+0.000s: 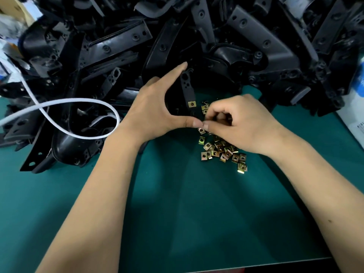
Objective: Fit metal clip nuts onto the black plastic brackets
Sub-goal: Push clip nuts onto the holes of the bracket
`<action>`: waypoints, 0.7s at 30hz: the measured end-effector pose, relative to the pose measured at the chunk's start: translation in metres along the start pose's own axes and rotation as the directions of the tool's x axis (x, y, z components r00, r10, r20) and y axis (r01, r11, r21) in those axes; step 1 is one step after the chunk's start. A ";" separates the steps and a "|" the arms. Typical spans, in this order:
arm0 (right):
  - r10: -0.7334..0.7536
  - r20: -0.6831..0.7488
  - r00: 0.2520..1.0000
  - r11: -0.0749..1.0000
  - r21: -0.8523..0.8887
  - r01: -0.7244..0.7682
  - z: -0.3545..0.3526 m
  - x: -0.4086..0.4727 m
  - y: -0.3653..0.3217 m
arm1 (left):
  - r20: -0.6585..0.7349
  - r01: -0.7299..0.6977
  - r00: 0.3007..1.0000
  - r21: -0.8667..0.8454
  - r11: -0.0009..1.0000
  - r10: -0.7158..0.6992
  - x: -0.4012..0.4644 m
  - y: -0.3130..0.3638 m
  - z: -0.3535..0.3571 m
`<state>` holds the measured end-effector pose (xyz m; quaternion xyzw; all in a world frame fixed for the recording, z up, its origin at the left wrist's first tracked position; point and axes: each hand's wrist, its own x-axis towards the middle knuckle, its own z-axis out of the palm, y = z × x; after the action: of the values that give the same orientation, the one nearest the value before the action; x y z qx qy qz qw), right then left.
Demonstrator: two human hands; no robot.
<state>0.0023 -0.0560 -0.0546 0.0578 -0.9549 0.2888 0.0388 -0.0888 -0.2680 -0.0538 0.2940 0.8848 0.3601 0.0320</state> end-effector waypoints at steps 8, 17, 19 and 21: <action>-0.058 0.109 0.992 0.998 -0.018 0.060 0.000 -0.002 -0.010 | -0.056 -0.028 0.998 -0.086 0.996 0.024 0.002 -0.002 -0.002; -0.048 0.121 0.991 0.995 -0.084 0.058 -0.001 -0.005 -0.015 | -0.045 -0.025 0.999 -0.084 0.996 0.022 0.000 0.000 -0.002; -0.058 0.125 0.990 0.991 -0.112 0.072 0.002 -0.006 -0.017 | -0.043 -0.028 0.999 -0.075 0.997 0.025 0.000 0.001 -0.001; -0.077 0.136 0.988 0.986 -0.140 0.096 0.004 -0.006 -0.018 | -0.041 -0.032 0.999 -0.067 0.997 0.029 -0.001 0.002 -0.001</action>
<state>0.0109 -0.0728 -0.0488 0.1150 -0.9705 0.2119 -0.0068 -0.0875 -0.2676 -0.0520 0.2992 0.8680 0.3959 0.0187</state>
